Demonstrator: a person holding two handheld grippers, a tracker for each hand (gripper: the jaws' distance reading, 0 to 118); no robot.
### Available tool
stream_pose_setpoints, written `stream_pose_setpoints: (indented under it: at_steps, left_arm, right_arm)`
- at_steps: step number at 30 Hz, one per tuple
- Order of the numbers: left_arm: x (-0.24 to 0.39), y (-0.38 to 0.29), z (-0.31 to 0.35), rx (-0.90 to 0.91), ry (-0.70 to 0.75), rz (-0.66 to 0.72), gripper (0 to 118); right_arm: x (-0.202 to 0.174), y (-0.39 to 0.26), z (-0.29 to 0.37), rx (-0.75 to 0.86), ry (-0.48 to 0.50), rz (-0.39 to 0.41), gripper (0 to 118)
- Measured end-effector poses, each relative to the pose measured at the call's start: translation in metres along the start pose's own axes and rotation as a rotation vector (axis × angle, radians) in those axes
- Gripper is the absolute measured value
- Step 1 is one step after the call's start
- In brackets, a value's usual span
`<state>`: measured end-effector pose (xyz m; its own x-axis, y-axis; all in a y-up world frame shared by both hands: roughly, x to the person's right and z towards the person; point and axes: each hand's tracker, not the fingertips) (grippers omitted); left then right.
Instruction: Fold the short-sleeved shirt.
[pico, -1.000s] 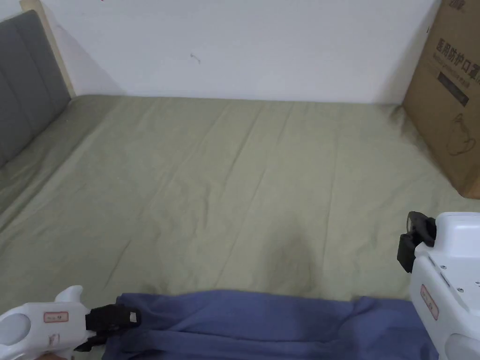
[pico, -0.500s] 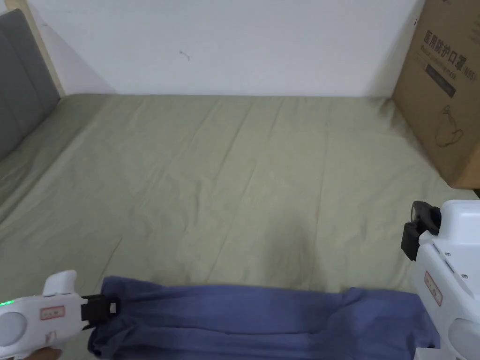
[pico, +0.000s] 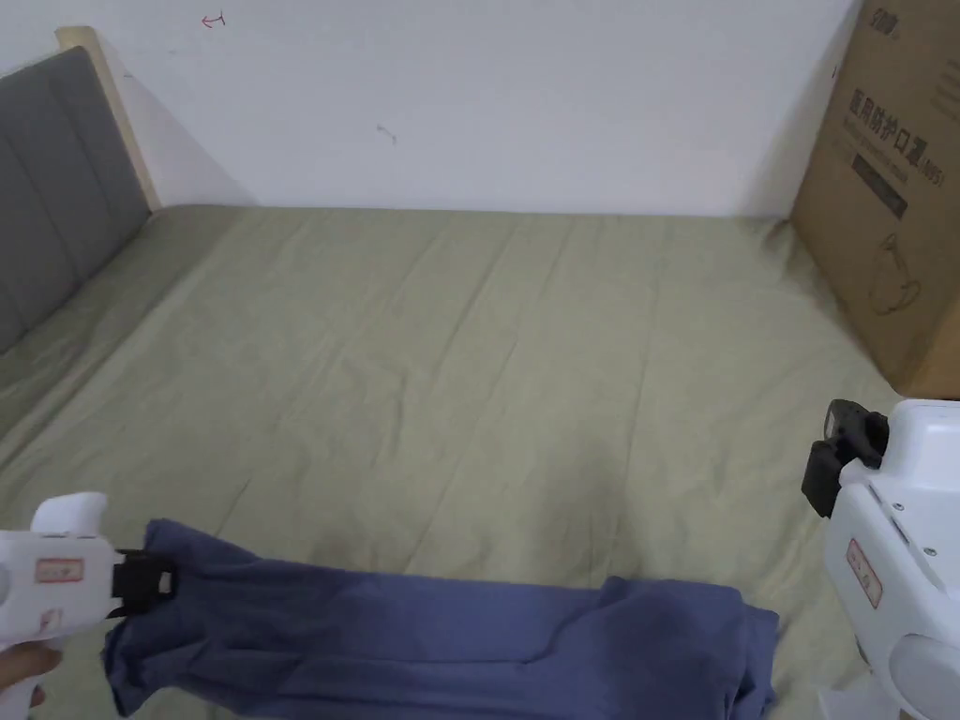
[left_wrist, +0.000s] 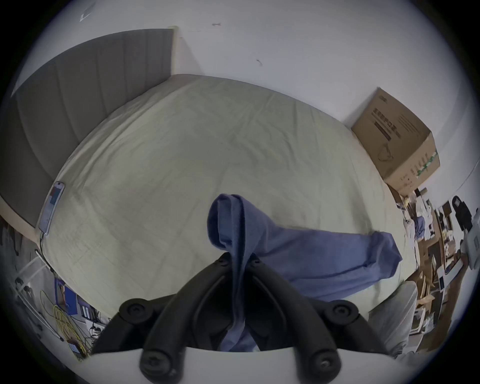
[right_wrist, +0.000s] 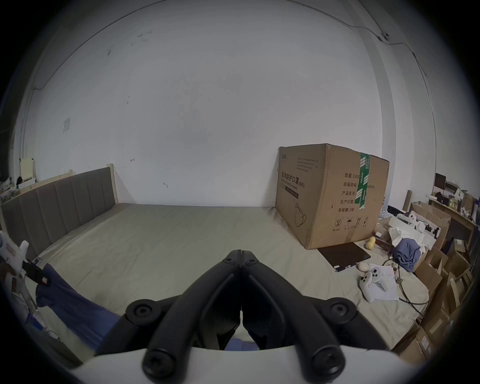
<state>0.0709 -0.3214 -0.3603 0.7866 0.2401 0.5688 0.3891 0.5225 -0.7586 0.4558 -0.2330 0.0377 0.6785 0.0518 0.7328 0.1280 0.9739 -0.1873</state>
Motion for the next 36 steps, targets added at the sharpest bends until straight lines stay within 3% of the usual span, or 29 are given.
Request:
stream_pose_setpoints:
  at_steps: [9,15,20,21,22,23,24,25,28,36]
  left_arm:
    - [0.126,-0.006,-0.047,-0.091,-0.181,-0.089,6]
    - [0.185,-0.021,-0.105,-0.182,-0.204,-0.099,6]
    - [0.209,-0.037,-0.143,-0.265,-0.113,-0.113,7]
    - [0.210,-0.039,-0.145,-0.274,-0.107,-0.117,11]
    - [0.208,-0.040,-0.144,-0.267,-0.119,-0.105,22]
    - [0.206,-0.040,-0.142,-0.260,-0.179,-0.069,53]
    - [0.207,-0.042,-0.138,-0.257,-0.226,-0.049,77]
    - [0.207,-0.041,-0.133,-0.251,-0.268,-0.033,93]
    - [0.206,-0.035,-0.109,-0.159,-0.299,-0.030,96]
    - [0.169,-0.011,-0.038,0.120,-0.180,-0.050,93]
  right_arm:
    - [0.011,-0.004,0.007,0.002,0.022,-0.014,0]
    - [0.023,-0.002,0.014,0.016,0.002,0.001,0]
    - [0.033,-0.003,0.017,0.012,-0.024,0.003,0]
    - [0.034,-0.004,0.017,0.010,-0.032,0.011,0]
    - [0.035,-0.004,0.017,0.009,-0.039,0.019,0]
    - [0.036,-0.005,0.017,0.008,-0.042,0.023,0]
    - [0.037,-0.006,0.017,0.006,-0.044,0.024,0]
    - [0.038,-0.006,0.017,0.004,-0.043,0.021,0]
    - [0.038,-0.006,0.015,0.001,-0.045,0.008,0]
    - [0.029,0.000,0.014,0.014,-0.027,0.013,0]
